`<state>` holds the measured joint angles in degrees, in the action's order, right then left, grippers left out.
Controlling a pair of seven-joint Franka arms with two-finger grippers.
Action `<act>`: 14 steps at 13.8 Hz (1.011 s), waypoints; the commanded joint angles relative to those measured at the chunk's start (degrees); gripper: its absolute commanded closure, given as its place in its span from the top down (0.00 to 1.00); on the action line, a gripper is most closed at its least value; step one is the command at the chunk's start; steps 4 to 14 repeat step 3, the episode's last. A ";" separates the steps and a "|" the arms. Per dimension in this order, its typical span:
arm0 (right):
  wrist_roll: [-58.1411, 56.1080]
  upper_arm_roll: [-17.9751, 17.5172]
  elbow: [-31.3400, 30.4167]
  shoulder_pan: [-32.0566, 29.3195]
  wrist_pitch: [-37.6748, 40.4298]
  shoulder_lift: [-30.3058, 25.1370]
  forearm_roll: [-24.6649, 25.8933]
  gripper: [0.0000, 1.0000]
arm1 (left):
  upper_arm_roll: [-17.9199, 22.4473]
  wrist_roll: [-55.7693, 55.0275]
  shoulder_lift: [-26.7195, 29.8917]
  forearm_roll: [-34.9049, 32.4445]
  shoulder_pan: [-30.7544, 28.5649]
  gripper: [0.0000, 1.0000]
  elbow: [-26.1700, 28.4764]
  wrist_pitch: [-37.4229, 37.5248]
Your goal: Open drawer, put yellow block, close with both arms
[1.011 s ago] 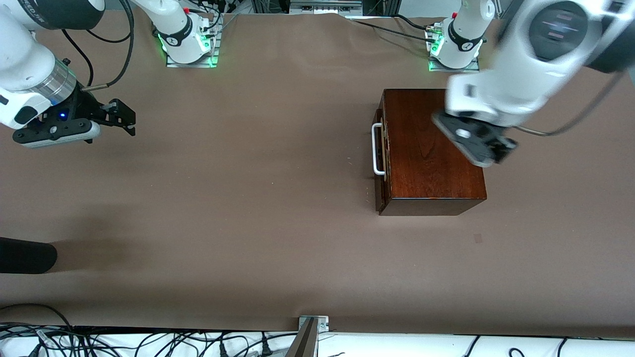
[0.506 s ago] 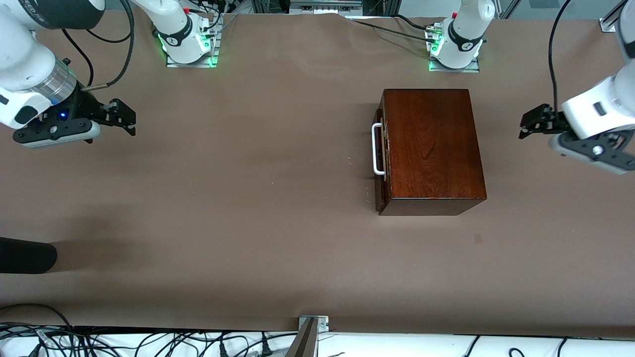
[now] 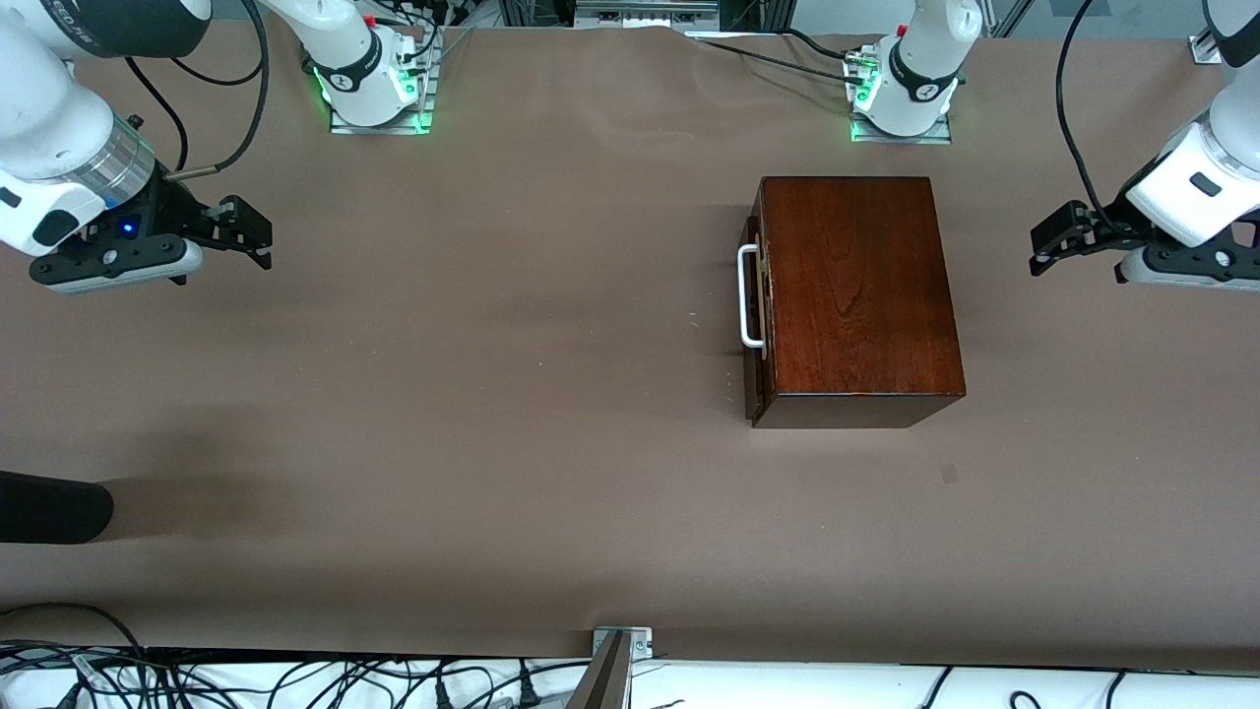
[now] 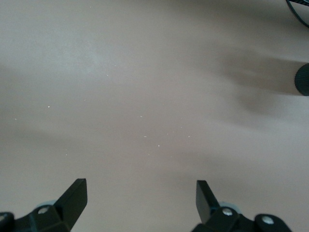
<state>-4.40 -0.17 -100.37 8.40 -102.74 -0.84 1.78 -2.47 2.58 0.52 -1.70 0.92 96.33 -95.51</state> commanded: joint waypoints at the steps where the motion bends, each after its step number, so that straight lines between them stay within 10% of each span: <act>1: 0.80 -0.01 1.23 0.21 0.44 0.49 -0.38 1.00 | 0.98 2.52 1.50 0.91 0.84 1.00 1.49 -0.64; 14: 0.80 -0.01 1.23 0.21 0.44 0.49 -0.38 1.00 | 0.98 2.43 1.41 0.91 0.84 1.00 1.41 -0.64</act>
